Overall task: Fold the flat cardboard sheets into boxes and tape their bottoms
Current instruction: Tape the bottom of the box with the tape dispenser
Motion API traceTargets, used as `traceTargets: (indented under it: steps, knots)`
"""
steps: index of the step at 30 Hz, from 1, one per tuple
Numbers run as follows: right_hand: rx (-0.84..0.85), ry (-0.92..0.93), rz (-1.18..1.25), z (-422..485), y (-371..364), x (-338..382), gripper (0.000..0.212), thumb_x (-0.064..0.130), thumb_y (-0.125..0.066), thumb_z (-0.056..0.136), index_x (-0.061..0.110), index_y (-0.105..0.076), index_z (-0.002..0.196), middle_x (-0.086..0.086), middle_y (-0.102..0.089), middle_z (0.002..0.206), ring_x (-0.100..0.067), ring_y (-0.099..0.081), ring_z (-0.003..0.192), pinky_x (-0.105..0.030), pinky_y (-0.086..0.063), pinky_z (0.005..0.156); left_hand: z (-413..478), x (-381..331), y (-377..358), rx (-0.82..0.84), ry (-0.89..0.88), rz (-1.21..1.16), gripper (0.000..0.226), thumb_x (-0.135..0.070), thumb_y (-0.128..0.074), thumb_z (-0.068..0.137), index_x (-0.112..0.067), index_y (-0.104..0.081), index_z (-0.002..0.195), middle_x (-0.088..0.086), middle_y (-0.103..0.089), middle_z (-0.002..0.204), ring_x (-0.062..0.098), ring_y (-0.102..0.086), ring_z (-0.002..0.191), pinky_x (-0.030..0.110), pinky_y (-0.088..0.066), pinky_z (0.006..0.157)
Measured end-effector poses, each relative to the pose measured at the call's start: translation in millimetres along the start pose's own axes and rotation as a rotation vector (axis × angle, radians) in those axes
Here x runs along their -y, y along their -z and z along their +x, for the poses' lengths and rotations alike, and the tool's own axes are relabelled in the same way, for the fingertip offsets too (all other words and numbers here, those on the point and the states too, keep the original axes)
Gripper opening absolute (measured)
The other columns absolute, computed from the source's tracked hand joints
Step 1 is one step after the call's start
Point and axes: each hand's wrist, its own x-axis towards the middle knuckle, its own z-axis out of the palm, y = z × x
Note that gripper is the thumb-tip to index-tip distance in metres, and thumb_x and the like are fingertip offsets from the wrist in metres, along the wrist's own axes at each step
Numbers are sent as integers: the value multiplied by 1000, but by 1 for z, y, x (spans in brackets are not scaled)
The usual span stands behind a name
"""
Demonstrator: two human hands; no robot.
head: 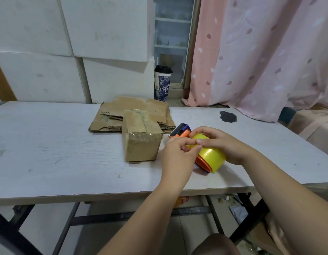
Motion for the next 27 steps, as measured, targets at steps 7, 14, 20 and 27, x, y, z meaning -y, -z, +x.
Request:
traceTargets:
  steps: [7,14,20,27]
  knots:
    - [-5,-4,-35,-1,-1,1,35,43,-65,74,28,-65,106,-6,-64,116,-17,-60,99,-39,-46,89,1,-2,-3,-38,-58,125,11,-15,-65,88,-23,-64,80,-9,-52,84,-10,-50,69,3,-37,57]
    - [75,-52,-65,-9,3,-6,58,41,-71,70,45,-53,125,16,-55,128,-9,-56,114,-28,-47,90,0,-2,-7,-84,-113,349,9,-16,-53,94,-20,-57,87,-8,-51,96,5,-45,86,3,-33,65]
    - [52,-63,-132,-20,9,-8,66,45,-71,67,58,-44,125,31,-47,129,5,-56,107,-16,-47,85,0,-2,-19,-102,-54,387,12,-17,-45,97,-23,-49,88,-9,-51,88,9,-46,83,14,-31,57]
    - [14,-104,-170,-33,18,-13,88,53,-74,57,52,-34,135,13,-52,126,-2,-57,106,-17,-48,78,0,-3,-22,-46,22,195,19,-18,-48,95,-30,-51,80,-14,-57,78,1,-52,73,8,-36,55]
